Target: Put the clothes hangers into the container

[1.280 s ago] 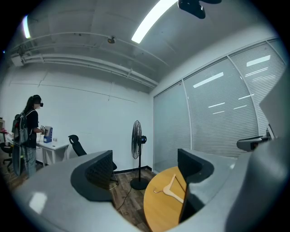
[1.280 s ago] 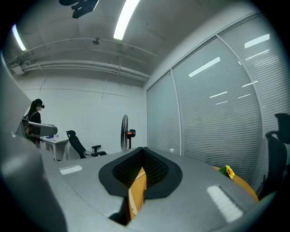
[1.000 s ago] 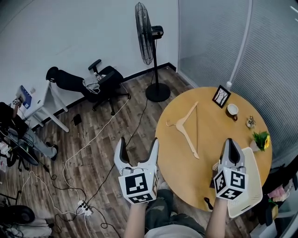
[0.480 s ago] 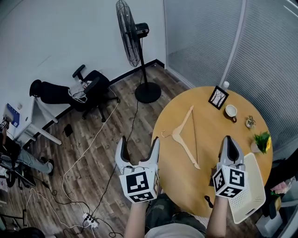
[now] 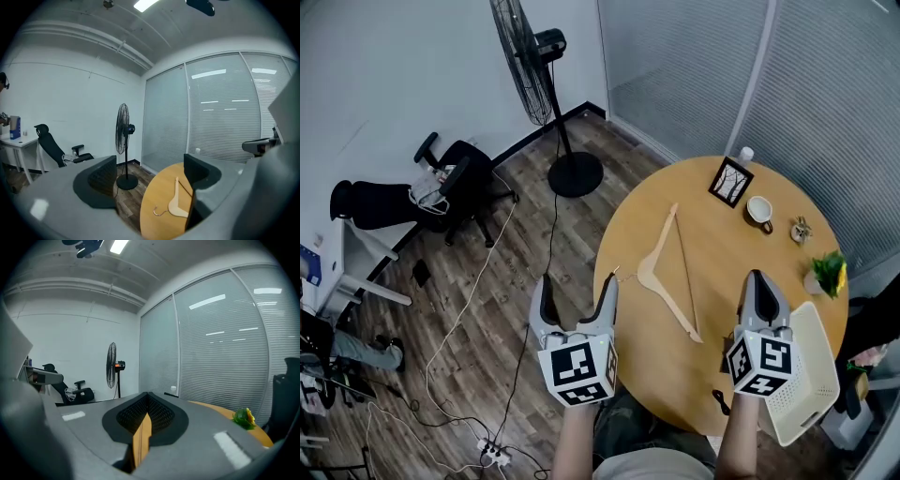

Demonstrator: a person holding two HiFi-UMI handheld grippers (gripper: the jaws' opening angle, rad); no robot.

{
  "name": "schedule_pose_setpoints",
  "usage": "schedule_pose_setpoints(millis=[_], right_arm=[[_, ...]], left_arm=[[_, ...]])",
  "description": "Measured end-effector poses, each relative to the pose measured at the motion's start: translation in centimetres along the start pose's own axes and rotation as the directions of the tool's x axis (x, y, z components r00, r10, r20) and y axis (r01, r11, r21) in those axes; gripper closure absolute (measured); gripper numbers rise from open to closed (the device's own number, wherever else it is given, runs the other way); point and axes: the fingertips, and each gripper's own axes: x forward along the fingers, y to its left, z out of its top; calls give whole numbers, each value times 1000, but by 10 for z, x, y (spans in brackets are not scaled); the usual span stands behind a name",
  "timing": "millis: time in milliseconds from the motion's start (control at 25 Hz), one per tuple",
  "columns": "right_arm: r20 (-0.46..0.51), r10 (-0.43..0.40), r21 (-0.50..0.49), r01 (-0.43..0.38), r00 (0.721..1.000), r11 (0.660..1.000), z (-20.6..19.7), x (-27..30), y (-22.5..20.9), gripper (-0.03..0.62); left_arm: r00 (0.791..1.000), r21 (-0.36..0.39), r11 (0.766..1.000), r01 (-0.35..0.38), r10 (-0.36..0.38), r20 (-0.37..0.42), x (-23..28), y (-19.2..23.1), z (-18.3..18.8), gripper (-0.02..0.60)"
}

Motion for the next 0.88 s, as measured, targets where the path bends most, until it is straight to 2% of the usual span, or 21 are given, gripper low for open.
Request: schedule_pose_setpoints(millis=[320,560,880], right_arm=[[-70,-36,1,36,997,999,-27,14,-4,569],[-114,-53,-11,52,992,999,-45,15,-13,568],[-163,-22,-2,22,986,1000,-64,16,-18,569]], left_arm=[[997,15,999,43,-42,-69,34,-5,-26,146],[989,9,1000,24,-23,-144,45,-10,-54,146],[966,-81,996,39,-58,-253,48,-33,-95,146]])
